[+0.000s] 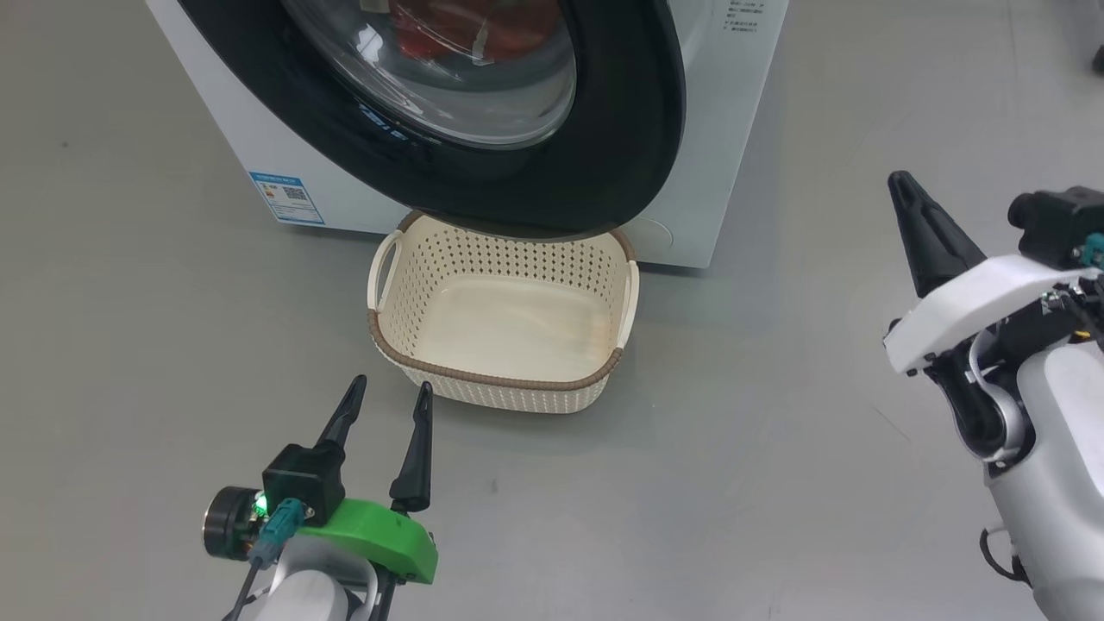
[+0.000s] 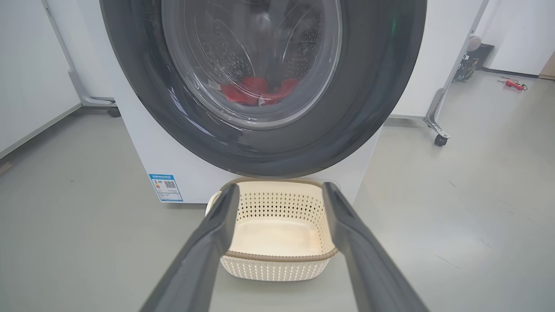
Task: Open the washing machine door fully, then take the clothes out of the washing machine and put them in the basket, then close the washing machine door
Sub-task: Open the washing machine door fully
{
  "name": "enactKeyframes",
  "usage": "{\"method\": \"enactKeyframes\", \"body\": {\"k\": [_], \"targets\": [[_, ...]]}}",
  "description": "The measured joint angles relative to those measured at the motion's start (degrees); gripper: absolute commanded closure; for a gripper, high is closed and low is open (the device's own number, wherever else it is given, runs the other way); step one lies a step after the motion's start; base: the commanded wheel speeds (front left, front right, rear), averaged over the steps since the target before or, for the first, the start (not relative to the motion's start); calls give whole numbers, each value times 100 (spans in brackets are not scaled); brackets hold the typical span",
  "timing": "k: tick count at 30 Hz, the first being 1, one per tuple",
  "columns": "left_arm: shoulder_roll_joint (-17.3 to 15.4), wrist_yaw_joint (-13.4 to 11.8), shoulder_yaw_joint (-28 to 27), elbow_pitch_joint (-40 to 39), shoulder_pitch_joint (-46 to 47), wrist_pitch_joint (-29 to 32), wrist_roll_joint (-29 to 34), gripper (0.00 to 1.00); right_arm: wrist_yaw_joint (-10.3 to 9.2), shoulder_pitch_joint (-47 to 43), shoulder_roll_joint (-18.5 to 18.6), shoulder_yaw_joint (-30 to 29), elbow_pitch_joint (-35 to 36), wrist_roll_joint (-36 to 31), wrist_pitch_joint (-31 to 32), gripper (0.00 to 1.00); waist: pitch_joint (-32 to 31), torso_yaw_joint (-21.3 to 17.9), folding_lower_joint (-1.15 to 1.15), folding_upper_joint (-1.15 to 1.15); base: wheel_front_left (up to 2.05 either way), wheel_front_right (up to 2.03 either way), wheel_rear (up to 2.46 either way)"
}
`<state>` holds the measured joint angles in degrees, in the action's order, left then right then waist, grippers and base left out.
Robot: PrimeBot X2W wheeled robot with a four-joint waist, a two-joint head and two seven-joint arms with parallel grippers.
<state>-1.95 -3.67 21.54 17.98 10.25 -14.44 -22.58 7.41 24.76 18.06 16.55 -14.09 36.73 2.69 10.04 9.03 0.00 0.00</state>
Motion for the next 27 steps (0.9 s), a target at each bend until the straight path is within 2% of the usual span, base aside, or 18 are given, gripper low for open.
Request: {"method": "enactKeyframes", "body": {"k": [3,6,7,8,9,15,27], "targets": [[0,2,-20,-13,-1,0,2,0,-31,-217,73,33,65,-387,-358,100,-21,-21,0,0,0,0,0],[0,43,-51,-35,-1,0,9,0,-246,-426,52,15,107,-566,-666,100,-34,-32,0,0,0,0,0],[0,43,-64,-41,-1,0,9,0,-310,-500,54,16,114,-651,-759,81,-38,-35,0,0,0,0,0],[0,43,-76,-47,-1,0,10,0,-372,-575,56,14,123,-747,-854,50,-41,-38,0,0,0,0,0],[0,43,-87,-55,-1,0,10,0,-436,-655,51,-3,140,-809,-950,0,-45,-42,0,0,0,0,0],[-1,43,-138,-115,-5,0,54,0,-706,-1083,-78,-23,172,-866,-1302,0,-55,-76,0,0,0,0,0],[0,42,-357,-223,-37,0,60,0,-925,-1480,-283,46,245,-925,-1513,0,-51,-178,0,0,0,0,0]]}}
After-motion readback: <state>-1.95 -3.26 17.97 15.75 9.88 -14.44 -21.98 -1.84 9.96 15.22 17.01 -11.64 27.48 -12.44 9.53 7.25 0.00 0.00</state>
